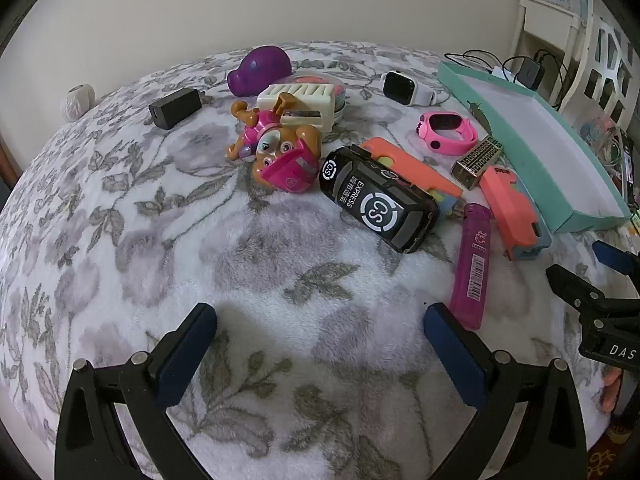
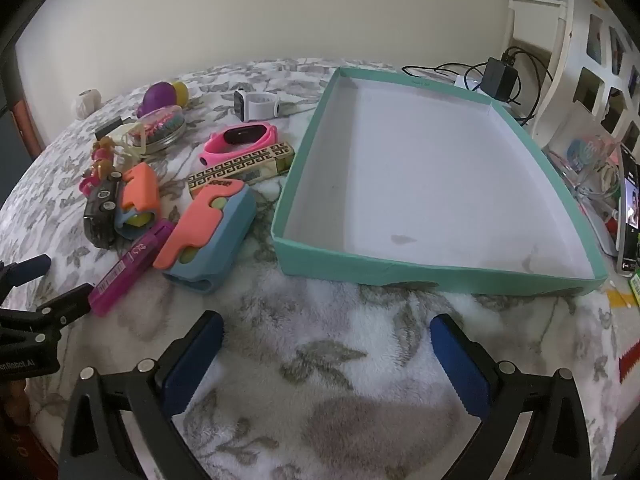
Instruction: Organize rigid objects
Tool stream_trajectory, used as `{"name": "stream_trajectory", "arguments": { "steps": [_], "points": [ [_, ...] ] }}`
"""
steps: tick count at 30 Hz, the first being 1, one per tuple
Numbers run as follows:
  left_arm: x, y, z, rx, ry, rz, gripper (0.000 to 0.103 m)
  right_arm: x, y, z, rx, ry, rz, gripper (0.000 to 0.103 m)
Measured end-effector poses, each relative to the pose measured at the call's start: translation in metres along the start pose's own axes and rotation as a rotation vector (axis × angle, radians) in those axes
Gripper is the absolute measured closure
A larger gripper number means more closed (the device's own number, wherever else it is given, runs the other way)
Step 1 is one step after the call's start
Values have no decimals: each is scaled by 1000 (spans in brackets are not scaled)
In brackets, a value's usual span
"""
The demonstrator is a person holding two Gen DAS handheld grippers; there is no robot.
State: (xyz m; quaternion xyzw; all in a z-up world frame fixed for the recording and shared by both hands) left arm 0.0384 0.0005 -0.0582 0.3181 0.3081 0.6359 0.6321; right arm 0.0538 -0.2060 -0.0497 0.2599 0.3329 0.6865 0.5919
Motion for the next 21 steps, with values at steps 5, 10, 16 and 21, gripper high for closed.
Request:
{"name": "stream_trajectory", "arguments": {
  "steps": [5, 10, 16, 21],
  "points": [
    [-1, 0, 0, 4, 5, -6, 0, 0, 0, 0, 0, -3, 4, 0],
    [-2, 0, 0, 5, 5, -7, 0, 0, 0, 0, 0, -2, 3, 0],
    [-3, 0, 0, 7, 3, -9, 0, 0, 0, 0, 1, -2, 3, 0],
    [-1, -5, 2, 6, -7, -24, 0, 1, -2, 0, 7, 4, 8, 0]
  ]
}}
Point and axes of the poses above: each gripper's, at about its wrist camera, not at the fingertips, and y roughly against the way its jaws point, x to its left, z to its top, the point moved 7 cm from there along -y, roughly the way its jaws point, and after that the axes turned 4 degrees about -x, right-handed, at the moved point
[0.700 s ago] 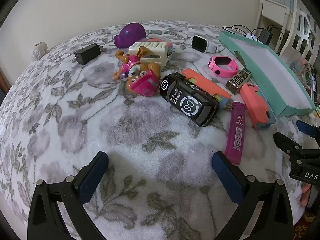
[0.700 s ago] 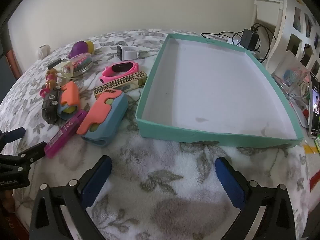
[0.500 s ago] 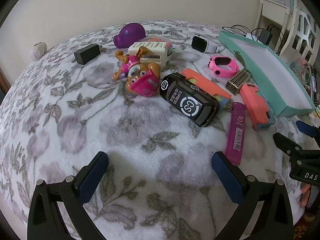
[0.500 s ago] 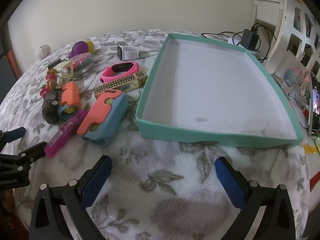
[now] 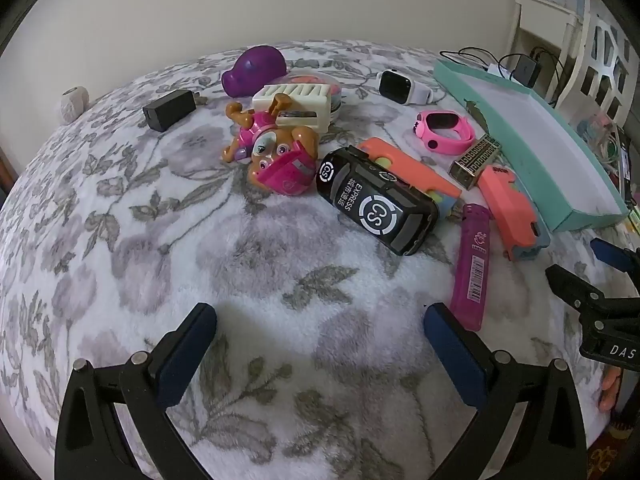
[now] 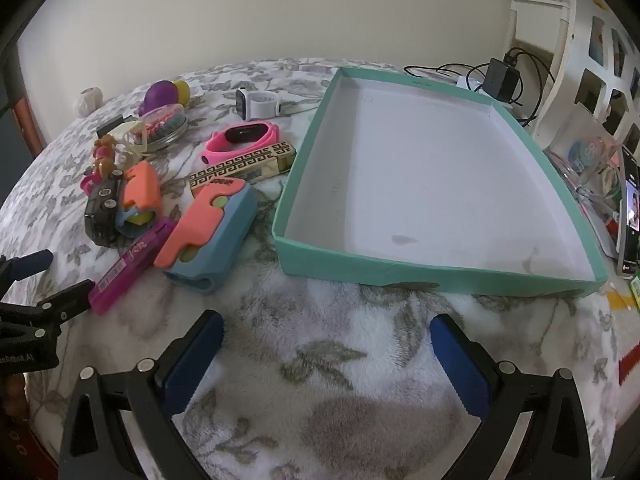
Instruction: Organize rigid objects
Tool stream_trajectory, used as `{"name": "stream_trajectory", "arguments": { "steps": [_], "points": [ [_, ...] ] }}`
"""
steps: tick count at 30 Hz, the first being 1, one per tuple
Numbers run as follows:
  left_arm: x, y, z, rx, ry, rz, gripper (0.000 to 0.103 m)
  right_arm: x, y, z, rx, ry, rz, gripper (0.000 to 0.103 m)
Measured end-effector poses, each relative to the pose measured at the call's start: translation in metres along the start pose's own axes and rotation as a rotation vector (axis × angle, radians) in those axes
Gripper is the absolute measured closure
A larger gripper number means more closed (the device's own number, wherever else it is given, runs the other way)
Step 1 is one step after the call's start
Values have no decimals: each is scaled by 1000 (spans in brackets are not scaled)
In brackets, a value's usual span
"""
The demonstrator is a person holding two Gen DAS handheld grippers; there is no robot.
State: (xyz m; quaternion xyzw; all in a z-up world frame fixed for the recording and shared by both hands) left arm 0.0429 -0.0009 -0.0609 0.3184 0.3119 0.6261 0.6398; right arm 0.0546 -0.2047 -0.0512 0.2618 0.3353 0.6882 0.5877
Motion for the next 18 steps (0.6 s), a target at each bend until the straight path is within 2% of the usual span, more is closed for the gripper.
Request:
{"name": "stream_trajectory", "arguments": {
  "steps": [18],
  "points": [
    [-1, 0, -1, -1, -9, -7, 0, -2, 4, 0, 4, 23, 25, 0]
  ]
}}
Point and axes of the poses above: each gripper's, at about its wrist camera, not at the fingertips, and y roughly against the way its jaws point, x to its left, z to its top, the point moved 7 cm from there along -y, roughly the way its jaws point, and after that the axes turned 4 degrees about -x, right-handed, at the moved point
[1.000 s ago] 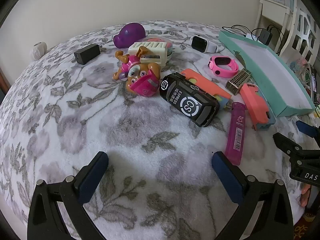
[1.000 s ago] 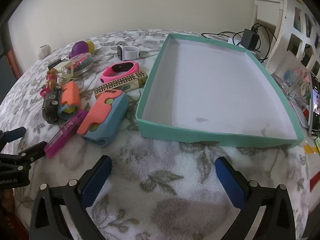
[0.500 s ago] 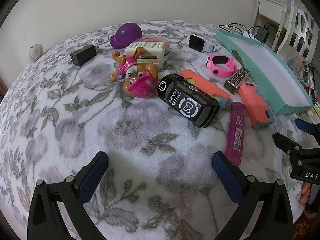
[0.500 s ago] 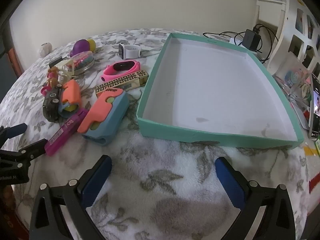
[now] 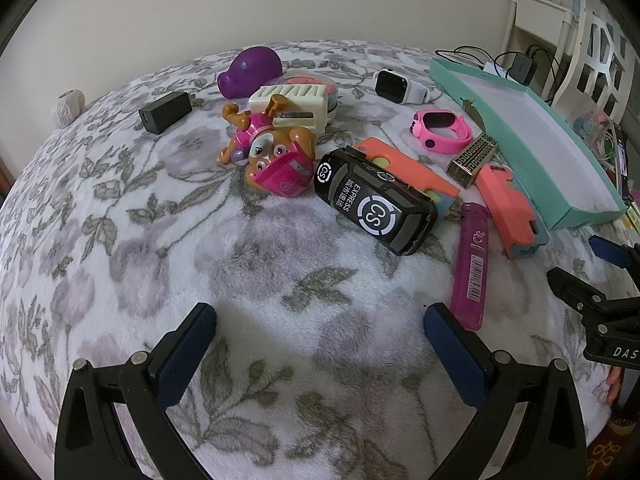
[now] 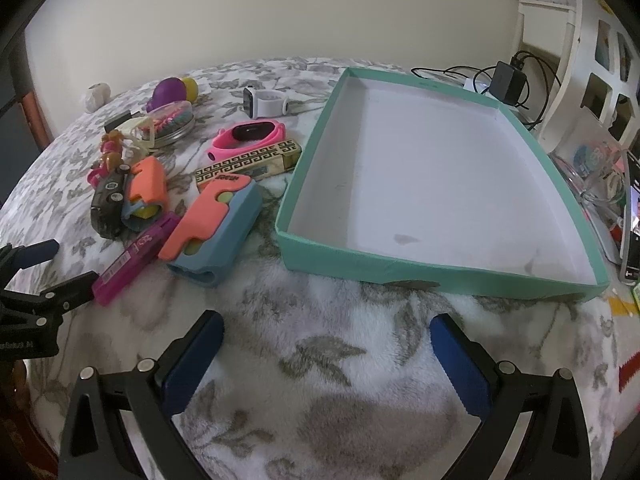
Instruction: Organize rigid objects
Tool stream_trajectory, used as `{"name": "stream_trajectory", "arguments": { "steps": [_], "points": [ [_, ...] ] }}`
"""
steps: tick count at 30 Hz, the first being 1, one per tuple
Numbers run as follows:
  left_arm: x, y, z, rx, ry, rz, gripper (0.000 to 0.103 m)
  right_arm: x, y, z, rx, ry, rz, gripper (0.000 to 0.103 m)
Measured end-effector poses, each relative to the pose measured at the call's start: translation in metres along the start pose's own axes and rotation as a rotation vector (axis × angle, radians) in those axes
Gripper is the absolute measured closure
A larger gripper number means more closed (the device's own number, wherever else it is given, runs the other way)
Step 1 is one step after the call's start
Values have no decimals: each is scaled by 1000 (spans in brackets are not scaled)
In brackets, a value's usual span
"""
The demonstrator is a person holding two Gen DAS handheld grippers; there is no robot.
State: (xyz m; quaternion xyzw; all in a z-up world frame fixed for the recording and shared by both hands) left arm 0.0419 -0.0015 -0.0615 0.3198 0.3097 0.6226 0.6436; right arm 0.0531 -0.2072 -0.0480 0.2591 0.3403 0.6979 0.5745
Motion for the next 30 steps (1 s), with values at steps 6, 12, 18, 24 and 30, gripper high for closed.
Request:
{"name": "stream_trajectory", "arguments": {
  "steps": [6, 12, 18, 24, 30],
  "points": [
    [0, 1, 0, -3, -2, -1, 0, 0, -1, 1, 9, 4, -1, 0],
    [0, 2, 0, -3, -2, -1, 0, 1, -1, 0, 10, 7, -1, 0],
    [0, 2, 0, -2, -2, -2, 0, 1, -1, 0, 9, 7, 0, 0],
    [0, 1, 2, 0, -8, -5, 0, 1, 0, 0, 6, 7, 0, 0],
    [1, 1, 5, 20, -8, -34, 0, 0, 4, 3, 1, 19, 2, 0]
  ]
}}
Point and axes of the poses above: each gripper's, at about its wrist camera, not at the fingertips, and y roughly against the way its jaws point, x to its left, z to its top, the point moved 7 cm from there along -y, roughly the way its jaws point, and after that the axes turned 4 degrees about -x, right-handed, at the moved point
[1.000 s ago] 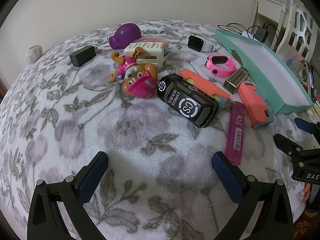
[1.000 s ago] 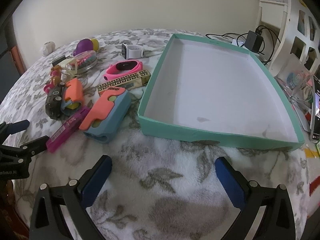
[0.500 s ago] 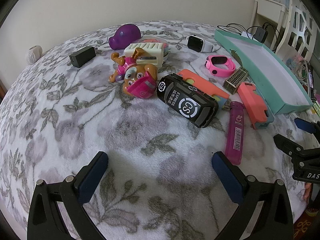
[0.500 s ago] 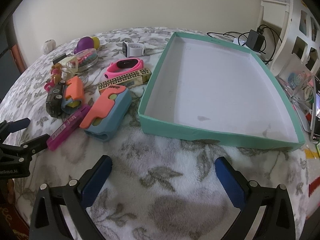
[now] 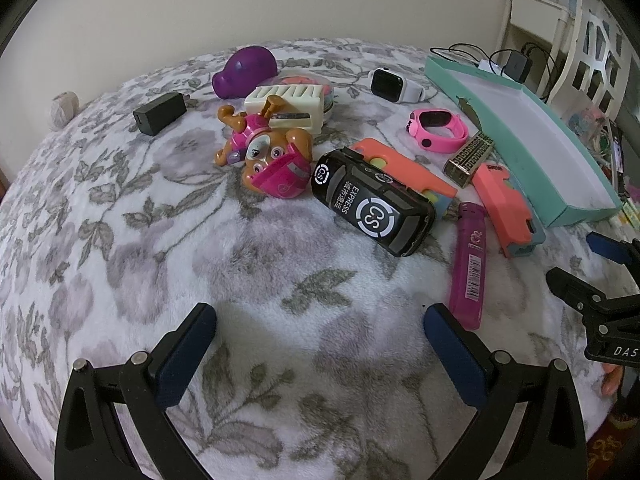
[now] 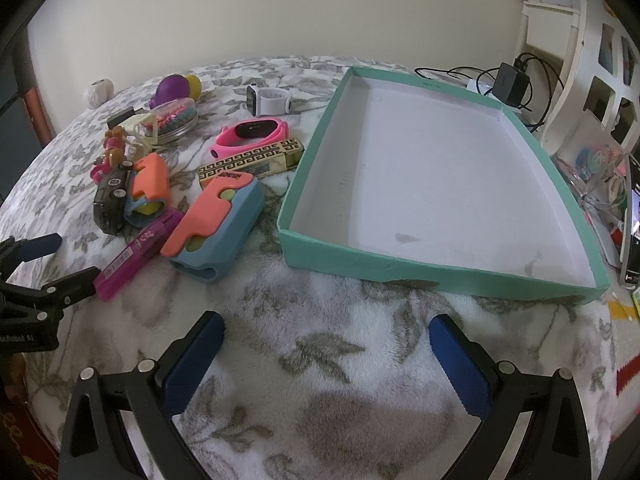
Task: Organize rigid objects
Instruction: 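Grasp the black toy car with the left gripper while the right grasps the orange-blue fidget toy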
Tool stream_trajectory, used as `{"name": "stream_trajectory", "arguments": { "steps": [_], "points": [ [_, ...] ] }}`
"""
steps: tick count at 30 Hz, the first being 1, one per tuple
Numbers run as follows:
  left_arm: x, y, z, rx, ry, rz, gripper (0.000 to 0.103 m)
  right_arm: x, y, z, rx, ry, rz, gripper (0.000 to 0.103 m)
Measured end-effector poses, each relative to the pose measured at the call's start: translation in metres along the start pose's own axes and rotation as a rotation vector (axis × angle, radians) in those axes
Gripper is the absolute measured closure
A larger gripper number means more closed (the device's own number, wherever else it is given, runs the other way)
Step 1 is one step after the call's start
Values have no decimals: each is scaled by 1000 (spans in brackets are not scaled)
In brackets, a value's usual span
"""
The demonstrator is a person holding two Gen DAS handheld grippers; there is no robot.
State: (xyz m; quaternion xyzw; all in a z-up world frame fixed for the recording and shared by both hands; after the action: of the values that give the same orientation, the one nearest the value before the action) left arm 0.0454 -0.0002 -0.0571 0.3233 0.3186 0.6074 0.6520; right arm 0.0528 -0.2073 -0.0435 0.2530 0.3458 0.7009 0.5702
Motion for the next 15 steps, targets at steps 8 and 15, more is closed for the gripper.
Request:
{"name": "stream_trajectory", "arguments": {
  "steps": [8, 15],
  "points": [
    [-3, 23, 38, 12, -32, -22, 0, -7, 31, 44, -36, -1, 0, 0],
    [-5, 35, 91, 102, 37, -16, 0, 9, 48, 104, 7, 11, 25, 0]
  ]
}}
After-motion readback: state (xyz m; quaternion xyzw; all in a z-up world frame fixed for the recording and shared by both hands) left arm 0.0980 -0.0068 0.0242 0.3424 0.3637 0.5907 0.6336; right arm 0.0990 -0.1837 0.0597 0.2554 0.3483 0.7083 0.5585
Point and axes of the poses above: each gripper's, at about its wrist camera, not at the fingertips, and y roughly against the way its jaws point, x to its left, z to its top, the point moved 7 cm from there along -y, roughly the way its jaws point, and after that the axes turned 4 degrees about -x, right-handed, at the moved point
